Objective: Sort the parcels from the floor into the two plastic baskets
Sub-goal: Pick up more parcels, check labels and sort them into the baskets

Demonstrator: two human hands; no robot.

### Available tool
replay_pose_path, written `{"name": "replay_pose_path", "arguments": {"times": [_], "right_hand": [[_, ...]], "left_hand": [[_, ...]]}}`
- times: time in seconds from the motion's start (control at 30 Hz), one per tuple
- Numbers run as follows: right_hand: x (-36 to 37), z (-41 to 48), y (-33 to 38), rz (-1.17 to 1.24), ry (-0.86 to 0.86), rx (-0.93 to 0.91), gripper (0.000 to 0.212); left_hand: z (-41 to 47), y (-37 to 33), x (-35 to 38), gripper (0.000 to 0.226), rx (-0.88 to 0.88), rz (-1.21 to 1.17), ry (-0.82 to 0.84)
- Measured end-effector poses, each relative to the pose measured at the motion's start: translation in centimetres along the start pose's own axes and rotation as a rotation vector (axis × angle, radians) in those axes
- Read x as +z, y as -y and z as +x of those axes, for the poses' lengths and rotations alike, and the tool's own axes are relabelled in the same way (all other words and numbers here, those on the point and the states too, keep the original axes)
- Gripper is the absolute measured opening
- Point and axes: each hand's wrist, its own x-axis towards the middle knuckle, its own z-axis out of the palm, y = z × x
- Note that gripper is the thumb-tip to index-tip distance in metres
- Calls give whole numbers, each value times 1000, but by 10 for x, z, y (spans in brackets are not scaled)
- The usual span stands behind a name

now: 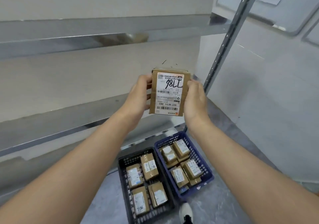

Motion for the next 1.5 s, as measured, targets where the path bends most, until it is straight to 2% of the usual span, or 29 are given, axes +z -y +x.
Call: {"name": "replay_pose_path", "arguments": {"times": [0.07,0.13,0.33,0.5,0.63,0.77,0.83,1.0,1.2,1.37,1.5], "right_hand": [[-4,25,-20,-10,65,15,43],[-7,49,-41,-24,140,39,48],[-8,92,-107,-29,257,160,32],[26,97,-174,-84,312,236,35],[69,95,-233,-148,333,297,55],[98,93,-295,-190,318,333,61],[109,96,-325,-190,338,341,68],[125,102,-420,-240,391,395,54],[149,88,-518,-247,423,495,61],[151,70,-586,-303,465,551,50],[152,67,-634,-356,514,611,56]], "left_hand": [[14,16,13,45,-1,-2,-74],[26,32,24,47,-22,-15,-167],[49,94,35,46,-143,-76,-341],[69,162,8,39,-222,-141,-425],[82,231,-26,43,-275,-146,-463],[94,304,-54,46,-359,-229,-553],[98,340,-65,47,-381,-236,-568],[103,427,-88,43,-458,-185,-532],[98,519,-108,49,-536,-111,-524],[94,592,-121,51,-677,-205,-614],[95,640,-124,53,-726,-222,-605]]}}
